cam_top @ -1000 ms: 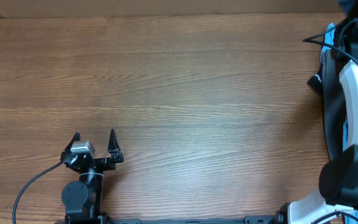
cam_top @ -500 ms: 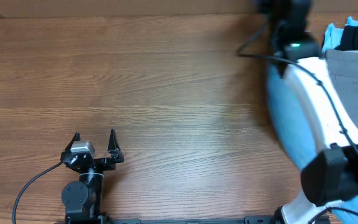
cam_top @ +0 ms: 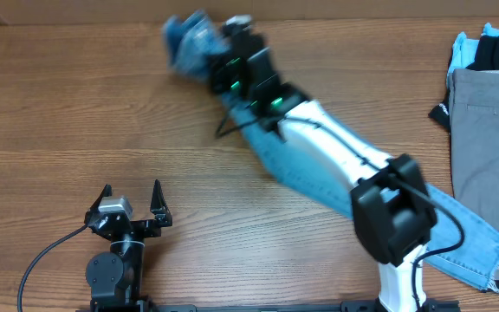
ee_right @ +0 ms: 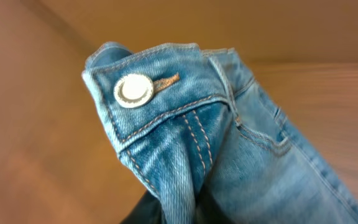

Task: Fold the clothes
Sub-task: 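Pull the jeans off the stack and lay them across the table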

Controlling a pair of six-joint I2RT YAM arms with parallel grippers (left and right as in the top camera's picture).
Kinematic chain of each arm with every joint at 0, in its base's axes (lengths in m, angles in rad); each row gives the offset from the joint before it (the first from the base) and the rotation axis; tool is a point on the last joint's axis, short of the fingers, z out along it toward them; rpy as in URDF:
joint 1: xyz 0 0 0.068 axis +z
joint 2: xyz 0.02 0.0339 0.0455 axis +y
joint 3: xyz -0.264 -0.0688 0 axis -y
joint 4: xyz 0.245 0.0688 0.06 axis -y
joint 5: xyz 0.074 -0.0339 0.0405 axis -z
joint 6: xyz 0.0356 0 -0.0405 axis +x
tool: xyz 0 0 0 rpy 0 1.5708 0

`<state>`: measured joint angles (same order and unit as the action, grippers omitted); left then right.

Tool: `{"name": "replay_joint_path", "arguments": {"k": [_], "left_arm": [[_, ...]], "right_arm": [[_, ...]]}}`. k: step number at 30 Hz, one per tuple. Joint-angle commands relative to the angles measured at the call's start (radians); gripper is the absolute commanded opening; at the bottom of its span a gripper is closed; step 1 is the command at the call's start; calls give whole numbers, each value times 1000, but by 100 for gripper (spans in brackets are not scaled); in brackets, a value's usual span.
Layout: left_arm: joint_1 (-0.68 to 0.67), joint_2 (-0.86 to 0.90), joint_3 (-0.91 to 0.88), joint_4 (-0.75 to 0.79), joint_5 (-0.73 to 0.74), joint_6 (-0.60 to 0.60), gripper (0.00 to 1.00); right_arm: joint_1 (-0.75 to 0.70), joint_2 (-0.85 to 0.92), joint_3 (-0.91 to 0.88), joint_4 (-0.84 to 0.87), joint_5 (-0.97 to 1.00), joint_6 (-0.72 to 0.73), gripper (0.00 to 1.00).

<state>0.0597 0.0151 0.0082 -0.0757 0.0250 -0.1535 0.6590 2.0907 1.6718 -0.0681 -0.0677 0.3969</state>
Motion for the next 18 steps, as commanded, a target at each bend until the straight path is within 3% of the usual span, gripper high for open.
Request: {"name": "replay_joint_path", "arguments": {"k": [1,3,6,9,14,18], "left_arm": [[6,-10,-3,-1,-3,19,100],[6,-10,-3,-1,-3,19,100],[6,-10,-3,-1,-3,19,100],[6,-10,-3,-1,-3,19,100],[6,-10,-3,-1,-3,19,100],[6,-10,-3,-1,-3,19,100]], "right_arm": [[50,-29,39,47,30,21,31],[54,-30,53,56,33,18,49],[36,-35,108,5,35,-40,83],[6,-47,183,-111,107,-87,100],[-87,-85,332,-390,319,-98,100],[-212,-118,390,-589,344,-98,100]]}}
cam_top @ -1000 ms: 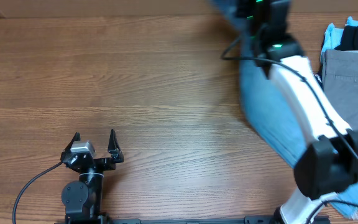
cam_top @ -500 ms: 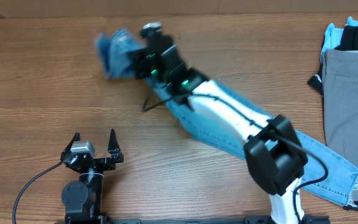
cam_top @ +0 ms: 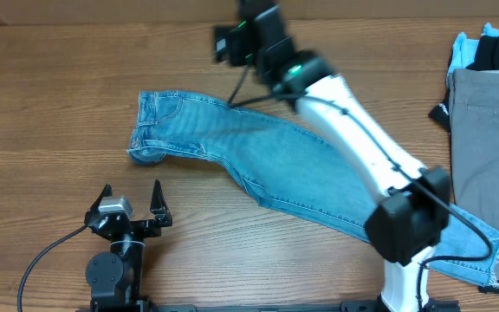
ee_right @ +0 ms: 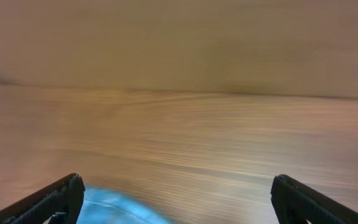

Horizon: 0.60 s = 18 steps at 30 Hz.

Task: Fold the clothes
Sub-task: 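Pull the jeans off the stack and lay them across the table, then reach the left gripper to the jeans waistband and grasp it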

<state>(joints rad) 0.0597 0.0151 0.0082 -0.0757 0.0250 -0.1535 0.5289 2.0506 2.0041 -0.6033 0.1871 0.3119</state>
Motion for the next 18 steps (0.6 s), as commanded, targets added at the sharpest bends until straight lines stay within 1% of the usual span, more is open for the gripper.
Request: {"name": "replay_joint_path", "arguments": {"k": [1,7,10,14,18], "left_arm": [[6,-10,-3,-1,-3,19,100],[6,-10,-3,-1,-3,19,100],[6,-10,-3,-1,-3,19,100],[6,-10,-3,-1,-3,19,100],[6,-10,-3,-1,-3,19,100]], "right_arm": [[-121,-86,60,-97,87,-11,100],[-346,-90,56,-335,32,-5,100],[-430,-90,56,-411,29,-5,100],[-538,-90,50,-452,28,-4,100],[-644,-89,29,-454,28,46,100]]}}
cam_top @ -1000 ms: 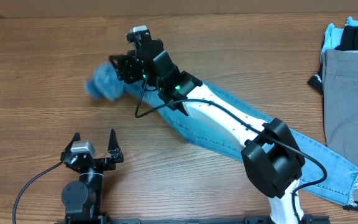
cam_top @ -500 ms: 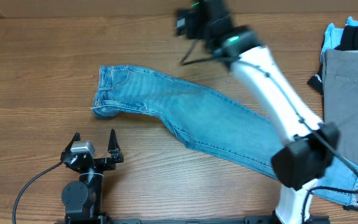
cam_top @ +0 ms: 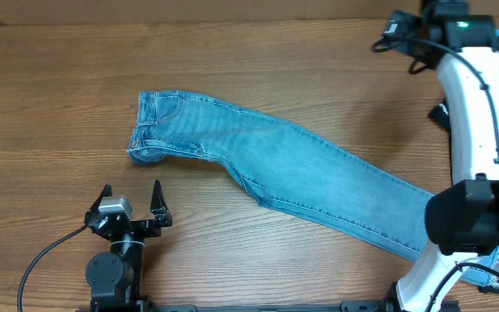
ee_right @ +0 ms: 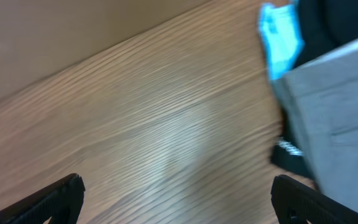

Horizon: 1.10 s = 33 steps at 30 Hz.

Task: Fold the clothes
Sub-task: 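Reach the left gripper to the jeans waistband and grasp it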

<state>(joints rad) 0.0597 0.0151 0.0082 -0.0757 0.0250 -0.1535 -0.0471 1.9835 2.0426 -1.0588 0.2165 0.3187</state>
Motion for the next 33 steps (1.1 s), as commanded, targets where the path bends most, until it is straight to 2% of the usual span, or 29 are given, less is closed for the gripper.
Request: {"name": "replay_joint_path", "arguments": {"k": [1,10,12,17,22,27,31,33], "left_arm": [[6,-10,-3,-1,-3,19,100],[6,-10,-3,5,5,12,100],[5,-10,-3,21,46,-16,100],[5,-10,-3,189,219,-19,100],[6,-9,13,343,235,-19,100],[6,60,132,233,221,-59,100],[6,249,299,126,190,-87,100],[6,369,385,129,240,-82,100]], "right_arm": [[-90,-22,-15,1,-1,49,100],[-278,-19,-30,-43,-1,48,100],[-299,-19,-30,-43,-1,48,100],[-320,-19,-30,-43,-1,48,100],[-320,-19,-30,-43,-1,48,100],[-320,-19,-30,-43,-1,48,100],[-320,-19,-30,-43,-1,48,100],[-320,-19,-30,-43,-1,48,100]]}}
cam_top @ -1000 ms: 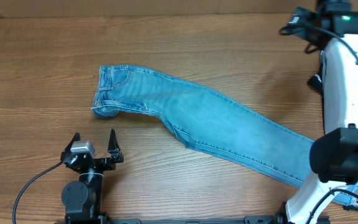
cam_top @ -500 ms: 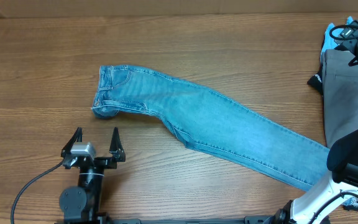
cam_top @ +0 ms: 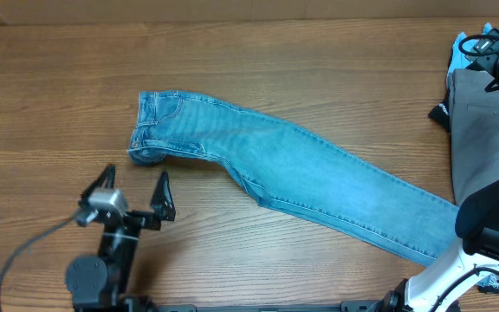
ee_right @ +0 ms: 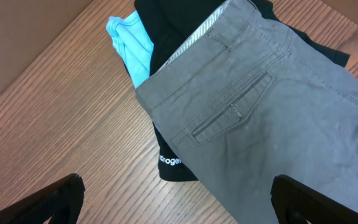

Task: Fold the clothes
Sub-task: 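Reach the left gripper to the jeans waistband and grasp it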

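Blue jeans (cam_top: pixel 293 169) lie flat and slantwise on the table, waistband (cam_top: pixel 152 121) at the left and one leg running to the front right. My right gripper (cam_top: pixel 496 61) hangs open over the pile of clothes at the far right. In the right wrist view the right gripper (ee_right: pixel 176 190) has its black fingertips (ee_right: pixel 61 196) wide apart with nothing between them. Below lie grey trousers (ee_right: pixel 266 118). My left gripper (cam_top: pixel 134 184) stands open in front of the waistband, a short way from it.
The pile at the right edge holds grey trousers (cam_top: pixel 483 130) on a black garment (ee_right: pixel 179 165) with white lettering, and a light blue garment (ee_right: pixel 129 43) behind it. The wooden table (cam_top: pixel 59 87) runs to the left and back.
My right gripper has moved from over bare wood at the back right to over the pile of clothes, still open. The left arm has shifted and tilted slightly. The jeans lie unmoved.
At first my right gripper held the jeans' waistband lifted at the back of the table. Then the jeans lay spread flat and the gripper was open above the back edge. It was then at the far back right, and now it hangs over the pile.
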Controlling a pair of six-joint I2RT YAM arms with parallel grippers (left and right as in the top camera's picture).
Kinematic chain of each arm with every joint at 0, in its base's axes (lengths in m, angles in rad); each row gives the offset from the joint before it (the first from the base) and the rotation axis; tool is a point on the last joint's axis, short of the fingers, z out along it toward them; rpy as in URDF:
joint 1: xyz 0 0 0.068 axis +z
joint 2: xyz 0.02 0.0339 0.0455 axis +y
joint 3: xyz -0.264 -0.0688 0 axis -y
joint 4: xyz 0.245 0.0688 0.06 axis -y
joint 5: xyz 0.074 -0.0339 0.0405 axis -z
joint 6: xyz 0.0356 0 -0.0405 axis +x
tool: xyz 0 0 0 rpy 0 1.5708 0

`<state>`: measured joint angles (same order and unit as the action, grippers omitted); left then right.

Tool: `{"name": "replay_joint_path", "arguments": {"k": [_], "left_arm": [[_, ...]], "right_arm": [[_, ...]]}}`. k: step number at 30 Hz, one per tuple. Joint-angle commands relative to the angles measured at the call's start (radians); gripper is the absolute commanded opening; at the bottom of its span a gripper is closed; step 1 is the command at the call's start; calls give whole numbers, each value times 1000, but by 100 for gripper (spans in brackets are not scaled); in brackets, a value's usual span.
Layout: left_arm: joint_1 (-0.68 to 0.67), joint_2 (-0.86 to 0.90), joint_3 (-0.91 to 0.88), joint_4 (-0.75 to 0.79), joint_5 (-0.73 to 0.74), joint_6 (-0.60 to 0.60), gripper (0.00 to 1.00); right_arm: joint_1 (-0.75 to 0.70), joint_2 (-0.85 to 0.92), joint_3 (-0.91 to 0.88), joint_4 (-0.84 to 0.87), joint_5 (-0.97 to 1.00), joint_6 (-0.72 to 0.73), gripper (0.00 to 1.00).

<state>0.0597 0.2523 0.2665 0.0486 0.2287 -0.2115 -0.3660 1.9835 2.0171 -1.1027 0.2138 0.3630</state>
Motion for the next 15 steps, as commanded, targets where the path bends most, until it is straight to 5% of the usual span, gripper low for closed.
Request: {"name": "replay_joint_path", "arguments": {"k": [1,11,15], "left_arm": [[5,190,166,19,85,-21,100],[5,521,340,95,237,-77,100],[6,705,585,-176,229,-103,100]], "right_arm": [[-1,-19,-4,0,2,4,100],[-1,-19,-4,0,2,4,100],[-1,-19,-4,0,2,4,100]]}}
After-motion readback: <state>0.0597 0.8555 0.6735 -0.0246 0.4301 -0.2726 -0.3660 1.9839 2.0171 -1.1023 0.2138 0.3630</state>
